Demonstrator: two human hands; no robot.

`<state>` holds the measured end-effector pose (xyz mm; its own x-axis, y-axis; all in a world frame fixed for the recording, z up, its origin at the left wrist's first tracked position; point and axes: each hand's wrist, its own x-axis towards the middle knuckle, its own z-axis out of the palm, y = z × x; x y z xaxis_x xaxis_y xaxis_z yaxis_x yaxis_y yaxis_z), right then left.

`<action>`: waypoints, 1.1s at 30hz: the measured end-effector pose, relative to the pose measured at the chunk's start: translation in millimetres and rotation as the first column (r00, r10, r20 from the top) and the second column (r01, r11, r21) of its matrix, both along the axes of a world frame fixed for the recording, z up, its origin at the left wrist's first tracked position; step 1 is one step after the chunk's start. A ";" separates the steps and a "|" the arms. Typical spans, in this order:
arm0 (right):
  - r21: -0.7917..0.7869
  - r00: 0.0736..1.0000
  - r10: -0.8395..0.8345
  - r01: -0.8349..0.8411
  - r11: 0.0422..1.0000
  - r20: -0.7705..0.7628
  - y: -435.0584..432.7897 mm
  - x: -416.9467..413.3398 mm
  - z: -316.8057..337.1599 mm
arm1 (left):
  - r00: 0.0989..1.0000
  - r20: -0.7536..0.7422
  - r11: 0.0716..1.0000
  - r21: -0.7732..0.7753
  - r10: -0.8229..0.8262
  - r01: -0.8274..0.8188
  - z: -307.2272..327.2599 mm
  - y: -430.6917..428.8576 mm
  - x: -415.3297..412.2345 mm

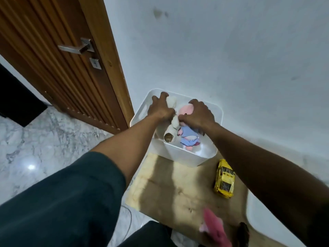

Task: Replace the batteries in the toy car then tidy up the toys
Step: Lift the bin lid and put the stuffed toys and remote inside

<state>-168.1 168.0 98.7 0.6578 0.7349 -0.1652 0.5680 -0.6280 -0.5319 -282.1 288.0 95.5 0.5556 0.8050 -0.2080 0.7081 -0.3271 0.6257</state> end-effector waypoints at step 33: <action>0.401 0.950 -0.313 0.288 0.869 -0.006 -108.8 31.0 11.8 | 0.963 0.254 0.995 -0.020 -0.089 0.097 8.9 -112.2 43.5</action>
